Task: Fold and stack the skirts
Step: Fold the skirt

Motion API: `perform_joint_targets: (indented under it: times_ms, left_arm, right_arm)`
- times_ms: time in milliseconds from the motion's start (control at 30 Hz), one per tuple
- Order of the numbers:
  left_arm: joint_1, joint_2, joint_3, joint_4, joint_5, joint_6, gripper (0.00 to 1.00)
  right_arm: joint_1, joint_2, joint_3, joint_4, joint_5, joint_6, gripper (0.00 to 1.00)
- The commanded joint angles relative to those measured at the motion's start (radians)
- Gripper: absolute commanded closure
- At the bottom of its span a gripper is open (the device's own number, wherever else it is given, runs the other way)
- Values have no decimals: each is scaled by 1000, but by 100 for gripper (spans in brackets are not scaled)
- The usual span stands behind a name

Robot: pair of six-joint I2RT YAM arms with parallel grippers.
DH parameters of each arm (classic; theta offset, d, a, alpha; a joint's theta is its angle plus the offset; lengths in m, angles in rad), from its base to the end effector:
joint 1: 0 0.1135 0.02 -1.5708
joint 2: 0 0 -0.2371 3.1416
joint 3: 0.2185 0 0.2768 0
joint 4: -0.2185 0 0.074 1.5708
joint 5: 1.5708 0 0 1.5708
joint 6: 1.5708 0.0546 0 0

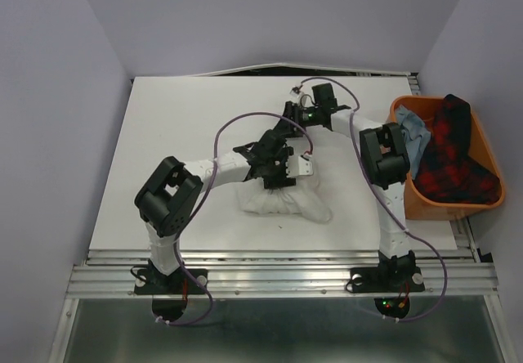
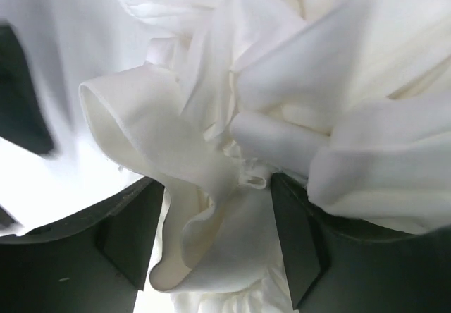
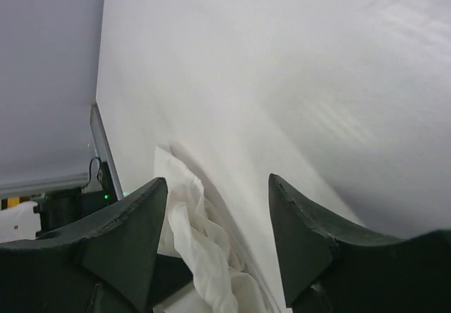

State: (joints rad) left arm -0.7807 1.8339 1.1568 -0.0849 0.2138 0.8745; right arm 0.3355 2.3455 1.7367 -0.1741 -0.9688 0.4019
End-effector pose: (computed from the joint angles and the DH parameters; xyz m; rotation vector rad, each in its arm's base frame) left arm 0.2916 -0.3052 0.1320 1.7783 1.4897 -0.2019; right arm 0.4726 0.2124 0.1036 -0.4324 2.3479 1.4942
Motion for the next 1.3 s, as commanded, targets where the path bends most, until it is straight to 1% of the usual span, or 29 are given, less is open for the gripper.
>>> perform_joint_targets:
  times_ms: [0,67,100,133,167,267,300,400,467,533,567,600,633,700,733,767,800,833,867,900,933,1033,1100,1133,1267]
  left_arm:
    - [29,-10,82,-127,61,-54,25]
    - [58,-22,144,-151,93,-106,23]
    - [69,-27,165,-167,104,-121,14]
    - [81,-31,184,-186,116,-140,10]
    - [104,-42,217,-196,142,-169,9]
    - [133,-58,257,-231,168,-206,8]
    - [152,-71,274,-239,179,-213,8]
    - [193,-97,285,-231,174,-267,7]
    - [216,-105,293,-214,161,-340,7]
    - [261,-116,308,-223,183,-388,8]
    - [276,-127,311,-226,206,-431,11]
    - [305,-162,296,-217,273,-456,18]
    - [314,-185,281,-214,326,-480,22]
    - [317,-261,217,-208,448,-526,32]
    - [316,-284,189,-181,487,-552,36]
    - [313,-324,160,-161,513,-587,44]
    - [311,-335,106,-138,547,-659,47]
    - [308,-341,86,-110,564,-690,50]
    - [305,-335,55,-102,585,-716,56]
    - [304,-328,41,-87,631,-765,58]
    - [304,-318,29,-72,656,-791,63]
    - [294,-277,-28,3,705,-868,73]
    - [281,-233,-51,51,707,-914,82]
    - [279,-216,-57,71,702,-960,86]
    - [293,-78,-51,158,648,-1054,92]
  right_arm:
    - [-102,-37,81,7,45,20,35]
    - [-116,-98,75,7,38,12,34]
    - [-116,-121,66,5,35,5,33]
    - [-127,-149,46,4,35,-17,33]
    - [-127,-204,32,-1,38,-26,33]
    - [-127,-291,-17,-2,47,-55,33]
    - [-127,-345,-52,-1,47,-60,32]
    - [-127,-435,-106,-18,54,-84,33]
    - [-127,-480,-130,-47,47,-98,34]
    - [-127,-552,-183,-53,24,-95,36]
    - [-127,-574,-199,-56,12,-86,37]
    - [-127,-616,-238,-61,-19,-78,41]
    - [-127,-638,-264,-62,-36,-65,43]
    - [-127,-679,-321,-50,-80,-43,48]
    - [-113,-698,-348,-50,-97,-44,50]
    - [-113,-731,-400,-54,-113,-55,55]
    - [-98,-745,-426,-59,-120,-64,57]
    - [-80,-755,-446,-77,-128,-70,59]
    - [-69,-765,-488,-80,-143,-80,61]
    - [-50,-767,-505,-84,-154,-90,63]
    - [-41,-766,-517,-100,-162,-104,64]
    - [-20,-747,-548,-136,-173,-167,67]
    - [-20,-724,-554,-148,-168,-184,67]
    - [-20,-715,-554,-151,-151,-193,67]
    - [-20,-661,-534,-180,-140,-250,66]
